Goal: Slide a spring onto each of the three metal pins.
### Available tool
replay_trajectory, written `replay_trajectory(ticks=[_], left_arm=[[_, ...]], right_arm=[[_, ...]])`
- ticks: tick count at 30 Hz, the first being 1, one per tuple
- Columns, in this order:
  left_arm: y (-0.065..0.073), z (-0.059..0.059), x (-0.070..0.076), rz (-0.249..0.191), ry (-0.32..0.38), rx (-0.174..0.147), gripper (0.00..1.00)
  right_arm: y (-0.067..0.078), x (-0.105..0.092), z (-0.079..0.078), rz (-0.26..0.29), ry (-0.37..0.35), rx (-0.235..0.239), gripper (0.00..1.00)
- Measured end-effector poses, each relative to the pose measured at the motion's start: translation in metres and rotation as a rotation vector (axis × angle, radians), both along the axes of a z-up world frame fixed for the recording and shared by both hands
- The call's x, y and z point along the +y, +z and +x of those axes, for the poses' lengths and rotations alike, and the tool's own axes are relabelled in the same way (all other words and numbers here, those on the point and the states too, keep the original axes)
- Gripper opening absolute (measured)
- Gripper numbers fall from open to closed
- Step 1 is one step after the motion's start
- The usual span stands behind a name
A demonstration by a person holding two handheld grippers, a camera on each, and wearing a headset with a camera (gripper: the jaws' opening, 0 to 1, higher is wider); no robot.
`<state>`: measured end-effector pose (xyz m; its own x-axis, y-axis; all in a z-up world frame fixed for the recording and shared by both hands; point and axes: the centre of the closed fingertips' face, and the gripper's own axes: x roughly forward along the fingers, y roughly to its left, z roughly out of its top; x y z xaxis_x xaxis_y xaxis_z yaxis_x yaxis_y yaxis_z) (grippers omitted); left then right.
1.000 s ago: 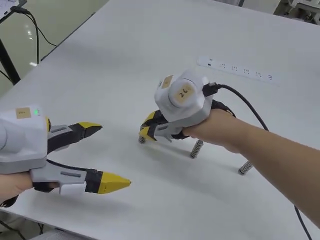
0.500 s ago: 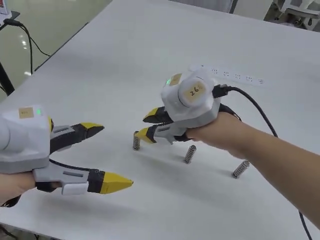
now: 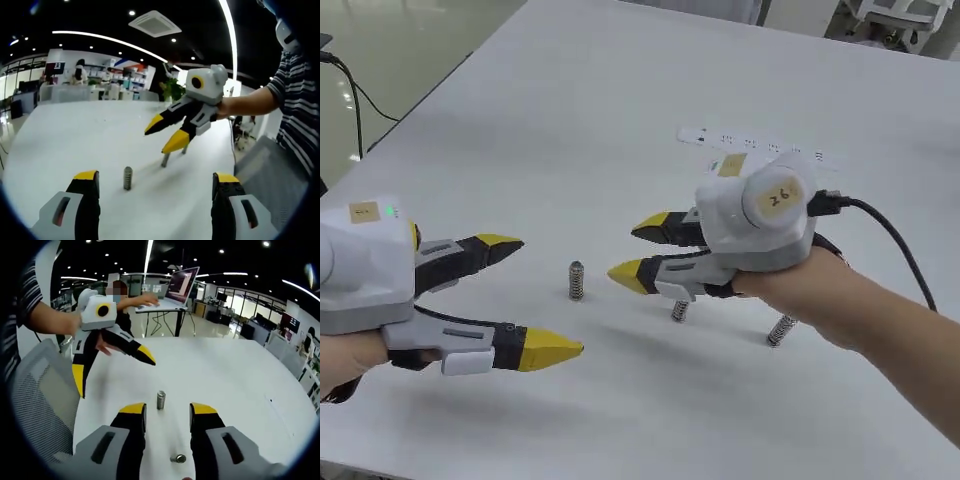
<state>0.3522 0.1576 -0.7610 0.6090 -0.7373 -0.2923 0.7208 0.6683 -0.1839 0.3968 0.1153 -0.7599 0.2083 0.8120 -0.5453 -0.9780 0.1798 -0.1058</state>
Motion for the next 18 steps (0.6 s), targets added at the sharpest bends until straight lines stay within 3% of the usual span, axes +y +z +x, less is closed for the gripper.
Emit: replay_trajectory(ticks=[5,18], left_arm=[[0.002,0.001,-0.005,0.001,-0.010,-0.005,0.90],[0.004,0.003,-0.006,-0.005,0.002,-0.016,0.92]], right_arm=[[0.005,-0.024,-0.004,0.057,-0.054,0.003,0.45],[0.002,-0.085,-0.011,0.131,-0.209,0.023,0.68]])
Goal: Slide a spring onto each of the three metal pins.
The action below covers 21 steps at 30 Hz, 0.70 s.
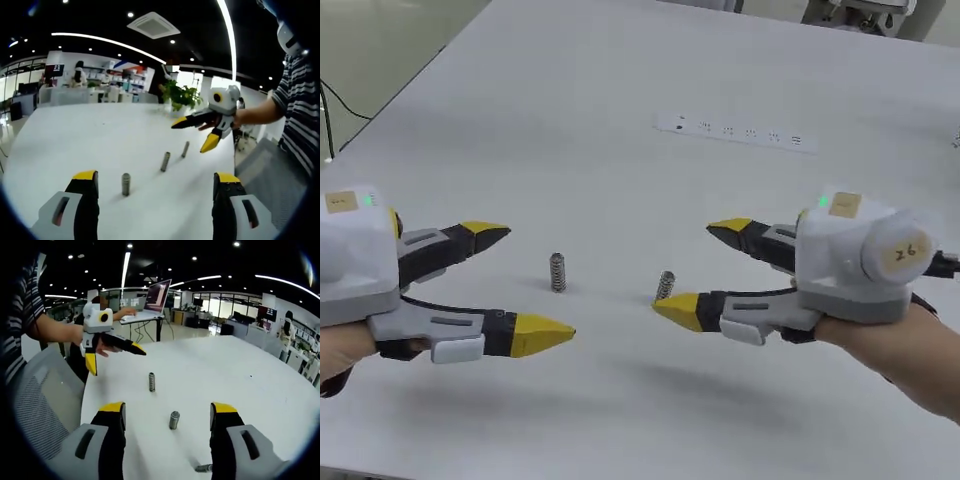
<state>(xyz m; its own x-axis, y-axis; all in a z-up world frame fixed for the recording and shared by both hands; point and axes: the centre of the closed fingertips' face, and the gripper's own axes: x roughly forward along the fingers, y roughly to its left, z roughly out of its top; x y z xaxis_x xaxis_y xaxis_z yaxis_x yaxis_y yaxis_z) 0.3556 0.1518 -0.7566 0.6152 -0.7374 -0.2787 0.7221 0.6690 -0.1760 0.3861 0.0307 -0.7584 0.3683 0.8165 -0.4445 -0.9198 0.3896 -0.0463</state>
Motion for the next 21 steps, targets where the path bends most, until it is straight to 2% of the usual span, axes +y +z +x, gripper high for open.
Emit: replay_trajectory(ticks=[10,14,18,21], left_arm=[[0.003,0.000,-0.001,-0.017,0.011,-0.009,0.95],[0.002,-0.005,-0.003,-0.004,-0.004,-0.009,0.95],[0.003,-0.006,-0.001,-0.001,0.000,-0.010,0.96],[0.006,-0.006,0.001,-0.006,0.011,-0.014,0.98]], right_arm=[[0.002,-0.049,0.000,0.074,-0.154,-0.012,0.90],[-0.004,-0.068,-0.004,0.097,-0.199,0.007,0.97],[-0.016,-0.087,-0.011,0.090,-0.236,0.038,0.99],[-0.019,-0.096,-0.015,0.096,-0.259,0.051,0.99]])
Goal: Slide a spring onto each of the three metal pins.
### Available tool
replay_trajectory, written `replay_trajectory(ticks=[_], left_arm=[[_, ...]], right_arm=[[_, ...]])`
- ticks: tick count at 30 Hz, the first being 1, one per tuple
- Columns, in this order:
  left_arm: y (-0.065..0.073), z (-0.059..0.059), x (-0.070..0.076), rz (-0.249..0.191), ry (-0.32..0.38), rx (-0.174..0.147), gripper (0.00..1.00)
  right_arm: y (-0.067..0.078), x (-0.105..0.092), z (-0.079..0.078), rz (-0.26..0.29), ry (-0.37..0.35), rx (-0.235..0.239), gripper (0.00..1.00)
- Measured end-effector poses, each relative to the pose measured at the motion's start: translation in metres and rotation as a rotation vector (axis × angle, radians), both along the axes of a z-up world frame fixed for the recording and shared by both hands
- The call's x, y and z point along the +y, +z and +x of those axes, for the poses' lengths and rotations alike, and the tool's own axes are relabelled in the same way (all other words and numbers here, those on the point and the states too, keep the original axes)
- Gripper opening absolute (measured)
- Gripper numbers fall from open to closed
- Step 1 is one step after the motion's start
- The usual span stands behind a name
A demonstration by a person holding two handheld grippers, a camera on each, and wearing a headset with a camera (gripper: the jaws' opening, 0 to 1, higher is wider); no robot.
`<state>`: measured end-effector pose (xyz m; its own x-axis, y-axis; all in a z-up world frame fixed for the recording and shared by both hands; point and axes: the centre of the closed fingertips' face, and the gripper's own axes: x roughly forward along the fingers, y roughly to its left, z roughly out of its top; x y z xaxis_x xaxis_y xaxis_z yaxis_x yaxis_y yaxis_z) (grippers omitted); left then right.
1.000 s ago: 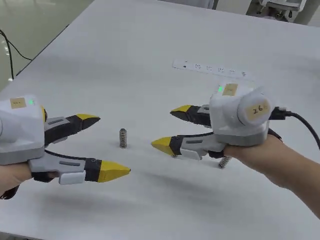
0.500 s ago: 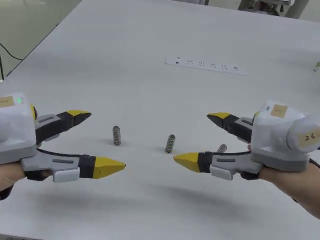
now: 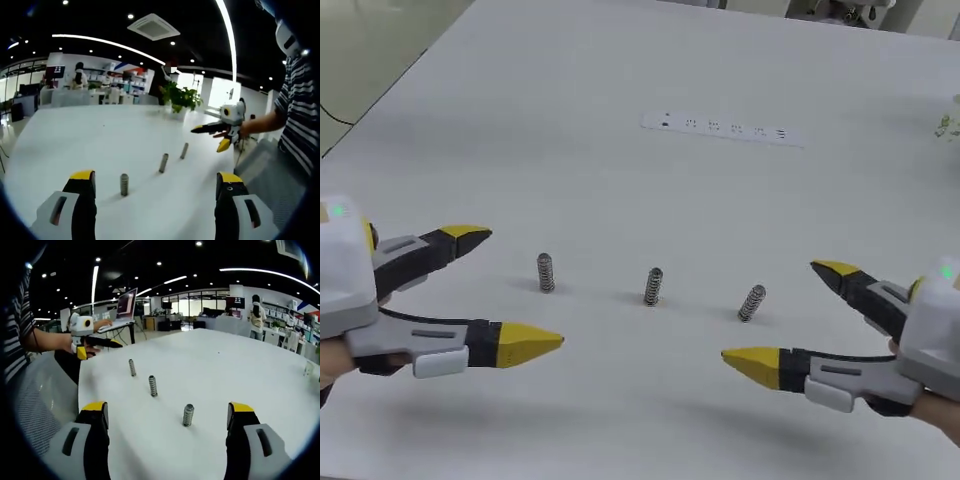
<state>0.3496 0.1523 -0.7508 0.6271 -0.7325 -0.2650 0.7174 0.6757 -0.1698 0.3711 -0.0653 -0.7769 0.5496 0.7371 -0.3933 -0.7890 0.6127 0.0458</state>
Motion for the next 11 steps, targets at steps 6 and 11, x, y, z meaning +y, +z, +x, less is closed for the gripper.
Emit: replay_trajectory(ticks=[6,11], left_arm=[[0.003,0.000,0.004,0.001,0.013,-0.011,0.97],[-0.002,-0.003,0.004,0.005,0.016,0.007,0.98]], right_arm=[[0.004,-0.021,-0.004,0.015,-0.057,0.003,0.99],[0.004,-0.034,-0.008,0.000,-0.082,0.004,0.99]])
